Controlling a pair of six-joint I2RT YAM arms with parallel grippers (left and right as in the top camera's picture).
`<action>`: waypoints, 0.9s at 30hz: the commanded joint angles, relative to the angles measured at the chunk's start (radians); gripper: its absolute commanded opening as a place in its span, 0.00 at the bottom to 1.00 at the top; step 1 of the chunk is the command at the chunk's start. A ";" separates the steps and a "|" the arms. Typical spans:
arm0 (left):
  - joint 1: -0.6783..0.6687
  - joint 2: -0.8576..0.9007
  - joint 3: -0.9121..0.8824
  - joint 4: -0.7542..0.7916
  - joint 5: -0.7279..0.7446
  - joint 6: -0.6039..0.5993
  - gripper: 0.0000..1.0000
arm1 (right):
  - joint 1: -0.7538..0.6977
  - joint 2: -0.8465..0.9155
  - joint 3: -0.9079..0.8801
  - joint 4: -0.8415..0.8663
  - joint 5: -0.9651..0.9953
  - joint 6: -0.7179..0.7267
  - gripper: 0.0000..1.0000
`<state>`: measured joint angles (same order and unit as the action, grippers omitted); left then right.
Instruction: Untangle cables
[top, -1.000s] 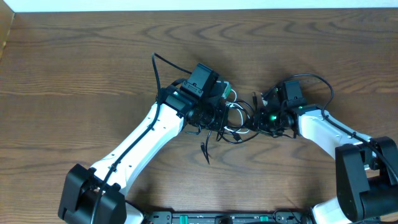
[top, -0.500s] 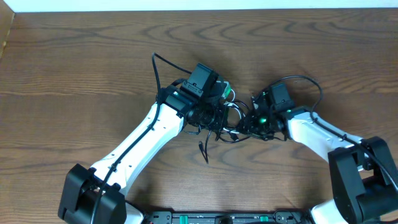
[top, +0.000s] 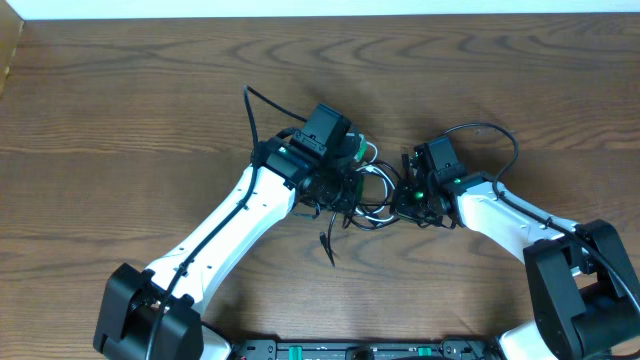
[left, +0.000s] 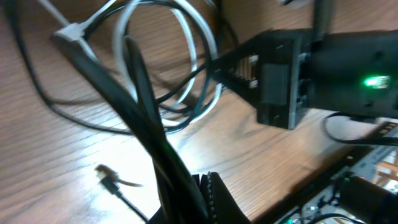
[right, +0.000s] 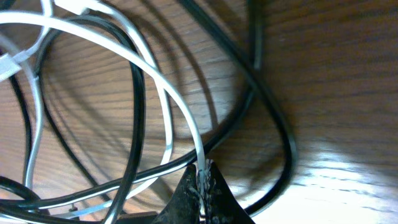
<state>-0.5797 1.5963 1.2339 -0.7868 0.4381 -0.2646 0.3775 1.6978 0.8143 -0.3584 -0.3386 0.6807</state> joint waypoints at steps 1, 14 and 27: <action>0.001 -0.003 0.004 -0.026 -0.090 0.010 0.08 | 0.006 0.004 -0.006 -0.008 0.048 0.000 0.01; 0.092 -0.003 0.004 -0.156 -0.387 -0.002 0.08 | -0.136 -0.105 0.151 -0.308 0.414 -0.351 0.01; 0.381 -0.003 0.004 -0.159 -0.380 -0.002 0.08 | -0.492 -0.370 0.311 -0.425 0.669 -0.364 0.01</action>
<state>-0.2535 1.5963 1.2339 -0.9398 0.0719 -0.2649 -0.0387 1.3495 1.1191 -0.7738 0.2298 0.3317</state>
